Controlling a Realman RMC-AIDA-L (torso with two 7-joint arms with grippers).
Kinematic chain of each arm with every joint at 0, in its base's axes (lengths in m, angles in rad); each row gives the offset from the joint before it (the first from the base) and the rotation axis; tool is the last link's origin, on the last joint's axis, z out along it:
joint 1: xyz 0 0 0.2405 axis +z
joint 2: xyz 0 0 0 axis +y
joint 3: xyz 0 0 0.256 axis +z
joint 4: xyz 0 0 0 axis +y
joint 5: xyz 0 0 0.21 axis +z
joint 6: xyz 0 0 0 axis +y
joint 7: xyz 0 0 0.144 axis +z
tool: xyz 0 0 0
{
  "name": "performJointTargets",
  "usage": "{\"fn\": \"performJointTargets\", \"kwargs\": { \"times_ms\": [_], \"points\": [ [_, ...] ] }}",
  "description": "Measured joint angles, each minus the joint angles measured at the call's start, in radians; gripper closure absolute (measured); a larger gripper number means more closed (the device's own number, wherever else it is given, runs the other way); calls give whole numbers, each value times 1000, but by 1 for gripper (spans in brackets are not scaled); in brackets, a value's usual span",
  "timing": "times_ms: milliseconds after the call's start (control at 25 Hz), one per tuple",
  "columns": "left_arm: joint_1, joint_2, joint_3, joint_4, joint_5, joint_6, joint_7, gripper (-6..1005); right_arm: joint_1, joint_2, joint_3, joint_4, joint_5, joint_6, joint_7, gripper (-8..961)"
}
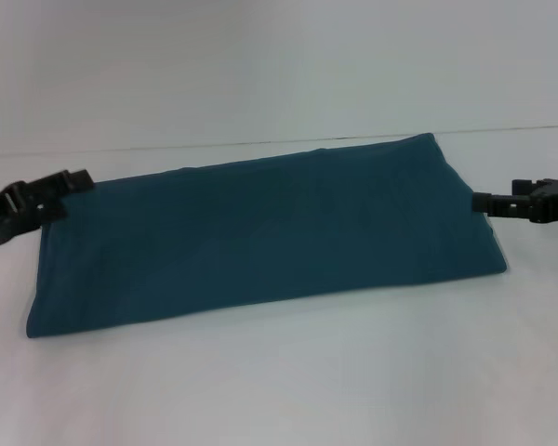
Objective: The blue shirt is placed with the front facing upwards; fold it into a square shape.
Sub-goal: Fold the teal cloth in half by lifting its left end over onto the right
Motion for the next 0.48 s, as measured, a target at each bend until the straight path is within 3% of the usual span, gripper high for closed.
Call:
{"fn": "performJointTargets", "kwargs": {
  "times_ms": [120,480],
  "points": [
    [25,-19,-16,43,-43,22,18,180,1,10,-1,0,-2,8,-2,21],
    [30,-25,60,75,0,-1,140,181,-3,26,2,6,-4,43,-9,21]
  ]
}}
